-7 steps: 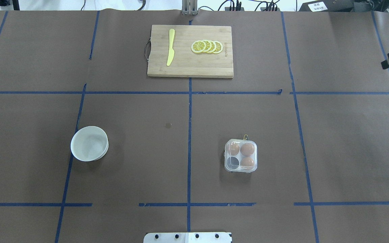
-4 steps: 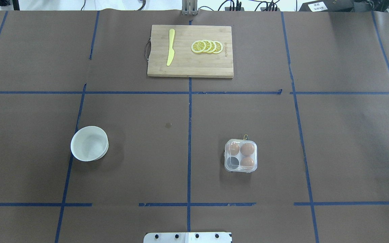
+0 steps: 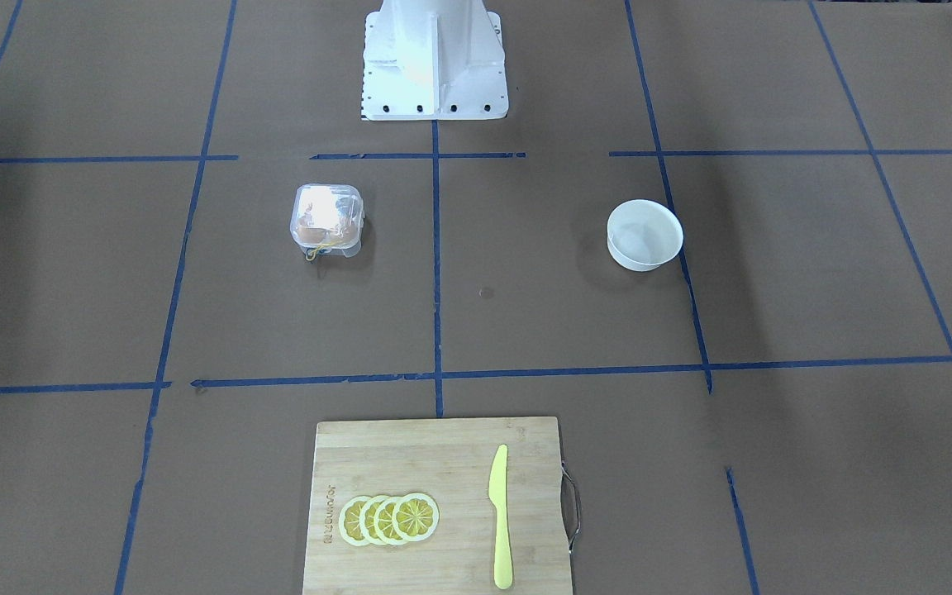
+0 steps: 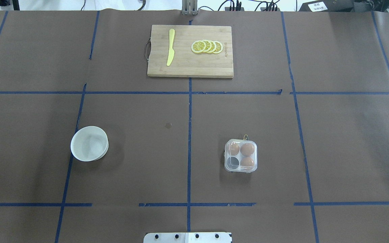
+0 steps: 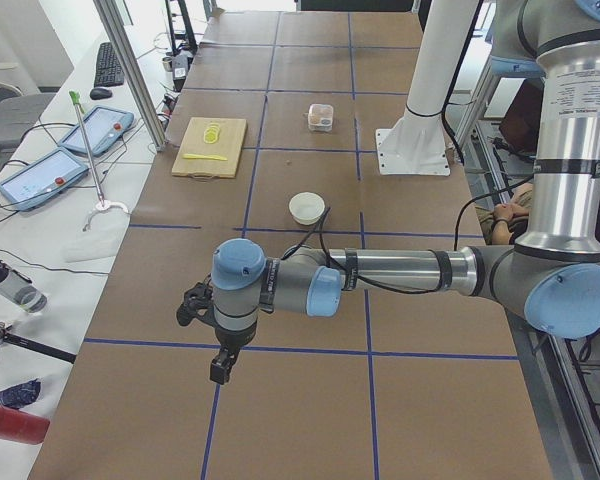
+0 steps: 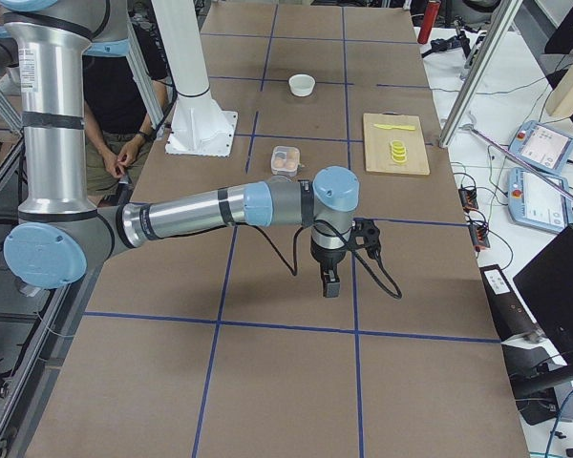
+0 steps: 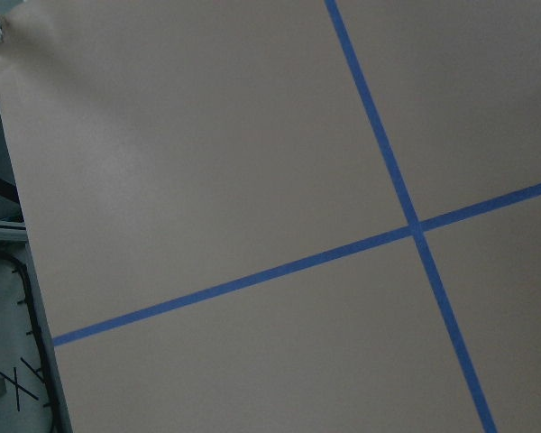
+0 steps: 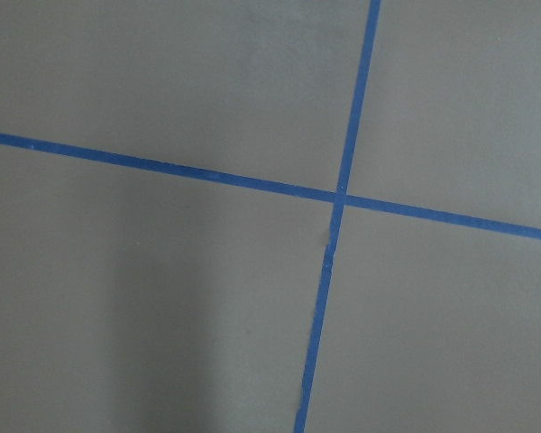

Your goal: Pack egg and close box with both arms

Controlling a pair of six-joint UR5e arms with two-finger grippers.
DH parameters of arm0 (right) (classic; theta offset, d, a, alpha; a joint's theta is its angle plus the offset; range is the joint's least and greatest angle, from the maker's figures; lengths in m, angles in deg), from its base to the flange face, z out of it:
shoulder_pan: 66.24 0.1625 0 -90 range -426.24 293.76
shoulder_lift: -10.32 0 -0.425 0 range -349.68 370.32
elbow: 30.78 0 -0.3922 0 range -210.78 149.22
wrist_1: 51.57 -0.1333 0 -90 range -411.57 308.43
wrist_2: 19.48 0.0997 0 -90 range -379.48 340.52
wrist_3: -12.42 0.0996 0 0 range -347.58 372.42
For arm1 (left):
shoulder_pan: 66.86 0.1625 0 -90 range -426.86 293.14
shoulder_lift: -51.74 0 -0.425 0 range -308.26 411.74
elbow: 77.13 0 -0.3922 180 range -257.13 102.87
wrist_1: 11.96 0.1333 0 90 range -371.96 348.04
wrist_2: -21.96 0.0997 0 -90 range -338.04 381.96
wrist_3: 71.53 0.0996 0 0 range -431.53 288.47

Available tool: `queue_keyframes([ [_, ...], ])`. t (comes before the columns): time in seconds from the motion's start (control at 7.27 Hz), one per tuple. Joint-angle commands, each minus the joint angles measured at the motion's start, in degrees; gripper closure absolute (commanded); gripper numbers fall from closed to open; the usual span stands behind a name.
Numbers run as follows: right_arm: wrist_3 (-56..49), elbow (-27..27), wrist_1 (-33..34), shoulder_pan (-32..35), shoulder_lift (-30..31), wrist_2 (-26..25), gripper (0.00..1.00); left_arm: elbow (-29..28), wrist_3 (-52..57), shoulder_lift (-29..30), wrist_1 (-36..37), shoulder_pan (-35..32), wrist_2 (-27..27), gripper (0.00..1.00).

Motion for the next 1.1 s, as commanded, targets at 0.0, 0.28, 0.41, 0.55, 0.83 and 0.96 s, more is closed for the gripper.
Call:
queue_keyframes([
  [0.0,-0.02,1.25,0.05,0.30,2.04,1.70,0.00,0.46,-0.10,0.61,9.16,0.23,0.25,0.00],
  [0.28,-1.33,3.28,-0.04,0.30,2.40,3.03,0.00,5.19,-0.54,2.03,15.20,0.32,-0.36,0.00],
  [0.41,-1.69,3.37,-0.04,0.91,2.40,3.11,0.00,5.12,-0.63,2.12,15.13,0.67,-4.19,0.00],
  [0.55,-1.69,3.37,-0.04,1.70,2.48,3.11,0.00,4.77,-0.63,2.12,14.69,1.28,-7.80,0.00],
  [0.83,-1.34,3.02,-0.73,3.11,3.01,4.95,0.00,4.51,-2.91,1.68,14.16,2.08,-7.75,0.00],
  [0.96,-1.43,3.19,-0.83,3.46,3.10,5.13,0.00,4.42,-2.92,1.59,14.16,2.08,-7.66,0.00],
])
